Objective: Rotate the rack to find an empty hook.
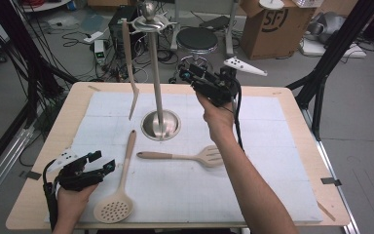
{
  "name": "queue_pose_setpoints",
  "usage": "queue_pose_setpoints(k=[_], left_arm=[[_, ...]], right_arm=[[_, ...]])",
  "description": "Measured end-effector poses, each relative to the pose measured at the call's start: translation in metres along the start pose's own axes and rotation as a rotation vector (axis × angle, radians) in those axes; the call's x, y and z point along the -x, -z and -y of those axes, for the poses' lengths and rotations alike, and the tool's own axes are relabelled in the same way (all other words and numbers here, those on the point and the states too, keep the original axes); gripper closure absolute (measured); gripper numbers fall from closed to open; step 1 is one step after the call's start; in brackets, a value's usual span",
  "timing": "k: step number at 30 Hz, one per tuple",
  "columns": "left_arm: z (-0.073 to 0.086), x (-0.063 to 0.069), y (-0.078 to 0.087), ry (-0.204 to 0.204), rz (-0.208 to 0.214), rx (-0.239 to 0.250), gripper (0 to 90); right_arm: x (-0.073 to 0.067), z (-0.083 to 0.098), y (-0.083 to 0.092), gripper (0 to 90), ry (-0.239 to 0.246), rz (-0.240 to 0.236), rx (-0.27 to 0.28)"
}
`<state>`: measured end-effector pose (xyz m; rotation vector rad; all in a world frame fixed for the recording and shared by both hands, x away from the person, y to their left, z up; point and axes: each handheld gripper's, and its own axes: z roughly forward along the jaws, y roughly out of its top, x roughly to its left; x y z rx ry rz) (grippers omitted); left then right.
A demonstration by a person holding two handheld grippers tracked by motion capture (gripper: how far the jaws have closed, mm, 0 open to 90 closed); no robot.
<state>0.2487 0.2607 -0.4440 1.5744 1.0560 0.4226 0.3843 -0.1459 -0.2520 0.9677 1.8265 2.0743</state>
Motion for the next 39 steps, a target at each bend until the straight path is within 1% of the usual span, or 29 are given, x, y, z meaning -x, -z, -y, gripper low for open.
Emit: queue_pose_setpoints(k=[4, 6, 12, 14, 16, 18, 22, 26, 31, 33, 37, 39], left_arm=[[0.0, -0.001, 0.001, 0.004, -0.005, 0.003, 25.9], [0.0, -0.001, 0.001, 0.005, -0.006, 0.003, 25.9], [0.0, -0.001, 0.0, 0.007, -0.006, 0.0, 25.9], [0.0, -0.001, -0.001, 0.004, -0.005, -0.002, 25.9], [-0.001, 0.0, -0.003, -0.001, 0.0, -0.004, 25.9], [-0.001, 0.001, -0.004, -0.001, 0.002, -0.005, 25.9], [-0.002, 0.001, -0.009, 0.0, 0.007, -0.006, 25.9], [-0.003, 0.002, -0.014, -0.002, 0.021, -0.013, 25.9], [-0.004, 0.003, -0.019, -0.003, 0.032, -0.014, 25.9], [-0.004, 0.003, -0.019, -0.003, 0.031, -0.013, 25.9], [-0.005, 0.003, -0.019, -0.002, 0.03, -0.005, 25.9], [-0.005, 0.003, -0.018, 0.001, 0.03, -0.002, 25.9]], right_arm=[[0.001, 0.004, 0.002, 48.0, 0.003, -0.011, -0.011], [0.0, 0.008, 0.004, 47.2, 0.009, -0.018, -0.03], [0.0, 0.023, 0.015, 46.2, 0.002, -0.037, -0.064], [0.002, 0.029, 0.018, 46.2, -0.003, -0.034, -0.073], [0.005, 0.035, 0.021, 46.1, -0.021, -0.028, -0.08], [0.007, 0.038, 0.023, 46.1, -0.03, -0.026, -0.084], [0.009, 0.04, 0.026, 46.1, -0.027, -0.022, -0.084], [0.009, 0.04, 0.03, 46.1, -0.024, -0.017, -0.082], [0.012, 0.044, 0.035, 46.1, -0.032, -0.003, -0.082], [0.013, 0.046, 0.036, 46.1, -0.037, 0.0, -0.086], [0.015, 0.05, 0.038, 45.5, -0.036, 0.008, -0.114], [0.015, 0.052, 0.038, 45.5, -0.038, 0.008, -0.115]])
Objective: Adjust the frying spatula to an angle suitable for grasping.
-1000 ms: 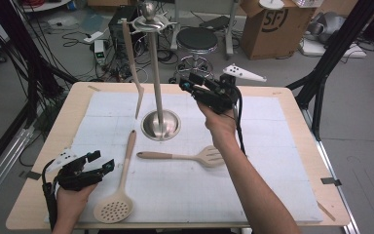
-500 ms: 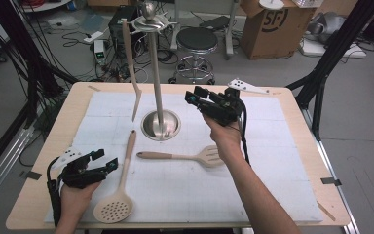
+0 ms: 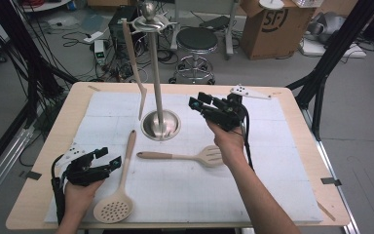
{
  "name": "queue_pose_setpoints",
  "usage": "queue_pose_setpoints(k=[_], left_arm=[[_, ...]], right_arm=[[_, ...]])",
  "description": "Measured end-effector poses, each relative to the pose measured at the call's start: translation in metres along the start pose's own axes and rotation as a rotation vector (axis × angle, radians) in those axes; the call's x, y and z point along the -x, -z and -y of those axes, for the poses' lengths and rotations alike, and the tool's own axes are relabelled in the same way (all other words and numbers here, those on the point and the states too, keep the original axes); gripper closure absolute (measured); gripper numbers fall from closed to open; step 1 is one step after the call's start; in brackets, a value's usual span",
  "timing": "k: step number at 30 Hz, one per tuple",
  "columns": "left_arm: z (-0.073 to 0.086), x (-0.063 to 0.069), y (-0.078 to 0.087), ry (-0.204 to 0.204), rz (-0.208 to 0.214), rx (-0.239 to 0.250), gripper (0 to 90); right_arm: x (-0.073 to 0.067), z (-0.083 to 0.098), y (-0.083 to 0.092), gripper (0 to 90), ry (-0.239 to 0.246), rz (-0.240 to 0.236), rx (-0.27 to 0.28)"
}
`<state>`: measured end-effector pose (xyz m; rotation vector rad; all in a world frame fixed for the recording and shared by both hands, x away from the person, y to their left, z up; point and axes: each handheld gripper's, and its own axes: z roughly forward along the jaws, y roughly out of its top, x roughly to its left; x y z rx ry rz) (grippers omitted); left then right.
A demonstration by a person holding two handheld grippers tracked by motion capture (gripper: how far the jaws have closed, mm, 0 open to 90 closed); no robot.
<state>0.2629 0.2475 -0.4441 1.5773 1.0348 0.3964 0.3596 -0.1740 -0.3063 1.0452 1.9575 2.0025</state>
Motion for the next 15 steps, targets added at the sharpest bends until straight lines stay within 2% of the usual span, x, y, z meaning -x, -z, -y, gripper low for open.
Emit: queue_pose_setpoints(k=[8, 15], left_arm=[[0.0, 0.0, 0.001, 0.001, -0.001, 0.003, 25.9], [0.0, 0.001, 0.001, 0.0, -0.001, 0.005, 25.9]], right_arm=[[0.001, 0.008, 0.0, 47.7, -0.005, -0.021, -0.035], [0.004, 0.02, 0.0, 47.7, -0.017, -0.018, -0.072]])
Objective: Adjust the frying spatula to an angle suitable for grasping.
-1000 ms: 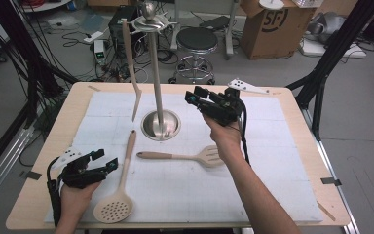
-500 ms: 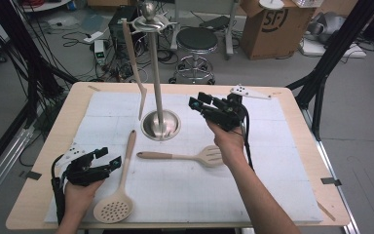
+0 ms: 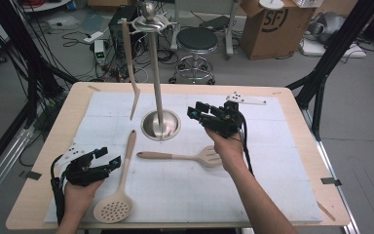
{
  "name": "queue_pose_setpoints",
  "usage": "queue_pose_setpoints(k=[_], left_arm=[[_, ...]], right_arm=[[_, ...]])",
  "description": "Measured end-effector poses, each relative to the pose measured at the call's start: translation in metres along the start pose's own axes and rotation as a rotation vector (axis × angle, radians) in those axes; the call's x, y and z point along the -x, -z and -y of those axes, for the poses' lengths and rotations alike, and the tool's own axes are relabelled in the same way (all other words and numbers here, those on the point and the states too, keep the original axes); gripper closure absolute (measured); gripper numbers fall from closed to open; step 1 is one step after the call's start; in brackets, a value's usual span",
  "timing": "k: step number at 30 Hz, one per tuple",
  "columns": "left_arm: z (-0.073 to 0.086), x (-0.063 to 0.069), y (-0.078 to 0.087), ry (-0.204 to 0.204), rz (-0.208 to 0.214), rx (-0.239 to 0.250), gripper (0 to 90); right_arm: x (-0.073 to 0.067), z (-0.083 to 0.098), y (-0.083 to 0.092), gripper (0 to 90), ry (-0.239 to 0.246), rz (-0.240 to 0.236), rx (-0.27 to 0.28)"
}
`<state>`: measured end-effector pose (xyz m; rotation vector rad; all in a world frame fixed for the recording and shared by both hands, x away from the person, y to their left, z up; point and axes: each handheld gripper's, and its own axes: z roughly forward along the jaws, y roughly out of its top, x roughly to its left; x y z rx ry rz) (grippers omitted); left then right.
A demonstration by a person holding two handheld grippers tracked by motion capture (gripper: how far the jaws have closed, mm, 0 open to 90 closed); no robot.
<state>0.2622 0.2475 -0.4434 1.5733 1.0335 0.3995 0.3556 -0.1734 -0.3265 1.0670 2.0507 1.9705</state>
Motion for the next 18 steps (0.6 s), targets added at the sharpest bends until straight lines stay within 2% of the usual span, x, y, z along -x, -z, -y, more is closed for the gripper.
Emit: queue_pose_setpoints(k=[5, 18], left_arm=[[0.0, 0.0, 0.0, -0.002, 0.001, 0.0, 25.9], [-0.001, 0.0, 0.002, 0.003, 0.006, 0.003, 25.9]], right_arm=[[0.003, 0.009, -0.002, 58.6, -0.019, 0.005, -0.029], [0.013, 0.025, -0.011, 69.5, -0.047, 0.027, -0.115]])
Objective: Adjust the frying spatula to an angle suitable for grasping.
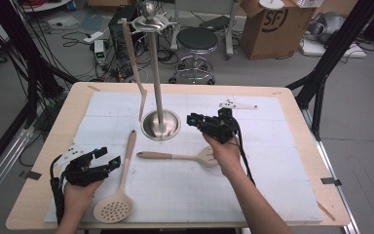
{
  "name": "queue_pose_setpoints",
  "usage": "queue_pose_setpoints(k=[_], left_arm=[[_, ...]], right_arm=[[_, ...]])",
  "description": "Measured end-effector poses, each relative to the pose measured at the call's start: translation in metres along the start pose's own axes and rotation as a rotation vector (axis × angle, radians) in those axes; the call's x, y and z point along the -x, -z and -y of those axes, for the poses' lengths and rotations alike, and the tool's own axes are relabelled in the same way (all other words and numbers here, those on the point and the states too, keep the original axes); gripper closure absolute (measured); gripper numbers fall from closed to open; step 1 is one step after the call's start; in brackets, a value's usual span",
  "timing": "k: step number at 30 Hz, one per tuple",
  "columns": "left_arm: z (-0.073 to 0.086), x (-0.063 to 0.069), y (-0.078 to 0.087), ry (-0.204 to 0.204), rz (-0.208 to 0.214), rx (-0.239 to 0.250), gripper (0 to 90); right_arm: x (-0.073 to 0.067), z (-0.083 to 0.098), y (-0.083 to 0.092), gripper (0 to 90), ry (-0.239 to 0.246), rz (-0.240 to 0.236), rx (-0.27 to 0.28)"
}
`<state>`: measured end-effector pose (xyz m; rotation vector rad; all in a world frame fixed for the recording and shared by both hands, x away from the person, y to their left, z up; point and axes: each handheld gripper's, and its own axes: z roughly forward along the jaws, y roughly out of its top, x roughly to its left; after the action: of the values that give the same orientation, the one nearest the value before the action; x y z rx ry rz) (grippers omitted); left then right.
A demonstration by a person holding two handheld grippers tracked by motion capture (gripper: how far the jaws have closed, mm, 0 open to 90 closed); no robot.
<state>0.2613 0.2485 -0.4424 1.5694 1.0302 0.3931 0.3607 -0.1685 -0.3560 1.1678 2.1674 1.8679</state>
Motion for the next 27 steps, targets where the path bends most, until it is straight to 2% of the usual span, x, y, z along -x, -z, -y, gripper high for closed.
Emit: queue_pose_setpoints(k=[2, 7, 13, 16, 21, 27], left_arm=[[0.0, 0.0, 0.0, -0.003, 0.0, -0.001, 25.9], [0.0, 0.0, 0.0, 0.0, 0.003, 0.0, 25.9], [0.0, 0.0, 0.001, 0.001, 0.004, 0.002, 25.9], [0.0, 0.0, 0.0, 0.005, 0.002, 0.006, 25.9], [0.0, 0.0, 0.001, 0.0, 0.003, 0.005, 25.9], [0.0, 0.0, 0.001, 0.0, 0.003, 0.006, 25.9]], right_arm=[[0.003, 0.004, -0.001, 71.9, 0.001, 0.018, -0.017], [0.013, 0.014, -0.003, 77.3, -0.033, 0.033, -0.051], [0.021, 0.021, -0.007, 78.4, -0.057, 0.042, -0.082], [0.025, 0.025, -0.009, 82.1, -0.066, 0.042, -0.102], [0.032, 0.03, -0.012, 85.9, -0.149, 0.003, -0.128], [0.033, 0.034, -0.017, 89.1, -0.176, -0.024, -0.149]])
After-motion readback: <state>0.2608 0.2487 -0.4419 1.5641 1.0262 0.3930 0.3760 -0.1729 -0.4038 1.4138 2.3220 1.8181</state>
